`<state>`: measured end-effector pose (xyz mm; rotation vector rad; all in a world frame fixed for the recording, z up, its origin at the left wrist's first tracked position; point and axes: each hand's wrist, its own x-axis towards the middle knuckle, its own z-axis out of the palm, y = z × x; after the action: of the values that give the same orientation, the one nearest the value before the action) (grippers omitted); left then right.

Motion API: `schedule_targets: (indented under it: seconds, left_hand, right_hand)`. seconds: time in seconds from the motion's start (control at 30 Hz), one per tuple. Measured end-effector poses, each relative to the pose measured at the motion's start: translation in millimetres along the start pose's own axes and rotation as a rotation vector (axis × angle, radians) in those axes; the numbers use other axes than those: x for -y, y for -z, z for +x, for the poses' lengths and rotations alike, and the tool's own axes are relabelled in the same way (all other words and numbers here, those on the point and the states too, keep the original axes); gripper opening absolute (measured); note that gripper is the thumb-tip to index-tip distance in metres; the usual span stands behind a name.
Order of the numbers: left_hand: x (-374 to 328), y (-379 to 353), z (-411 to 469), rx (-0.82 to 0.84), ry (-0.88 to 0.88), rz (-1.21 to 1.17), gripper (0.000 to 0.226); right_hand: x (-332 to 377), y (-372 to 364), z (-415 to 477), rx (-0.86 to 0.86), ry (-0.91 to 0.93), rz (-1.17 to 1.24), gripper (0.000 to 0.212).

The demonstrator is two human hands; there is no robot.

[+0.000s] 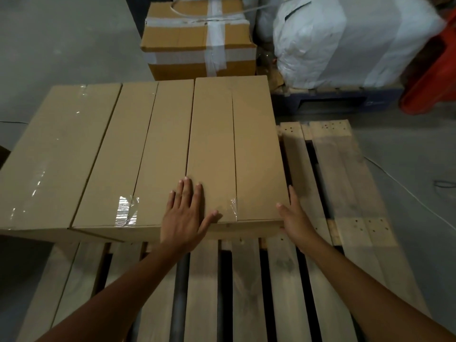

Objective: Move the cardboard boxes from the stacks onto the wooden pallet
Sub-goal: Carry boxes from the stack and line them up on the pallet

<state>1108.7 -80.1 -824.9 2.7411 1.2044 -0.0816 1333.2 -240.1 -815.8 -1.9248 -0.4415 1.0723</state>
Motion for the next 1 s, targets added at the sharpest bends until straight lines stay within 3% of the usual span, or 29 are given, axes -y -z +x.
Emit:
schedule_targets:
  seconds: [0.17, 0.6, 0.73, 0.87, 1.0]
  left_hand:
    - [-2, 0, -1, -0.011, 0.025, -0.027, 0.095]
    - [-5, 5, -2, -0.026, 0.009, -0.056, 0.106]
    - [-5, 2, 0, -0.035, -0.01, -0.038, 0.097]
    - [-3, 1, 0, -0.031, -0.032, -0.025, 0.092]
    - [-1, -3, 0, -0.045, -0.065, -0.016, 0.082]
  right_hand:
    - [9, -7, -2, -0.082, 0.108, -0.294, 0.072]
    - [15, 0, -2, 0.033, 0.108, -0.395, 0.075]
    - [20, -10, -3, -0.042, 0.071, -0.682, 0.076]
    - [9, -15, -3, -0.068, 0.35, -1.144, 0.087]
    - [5, -12, 3, -0.014, 0.413, -1.241, 0.1]
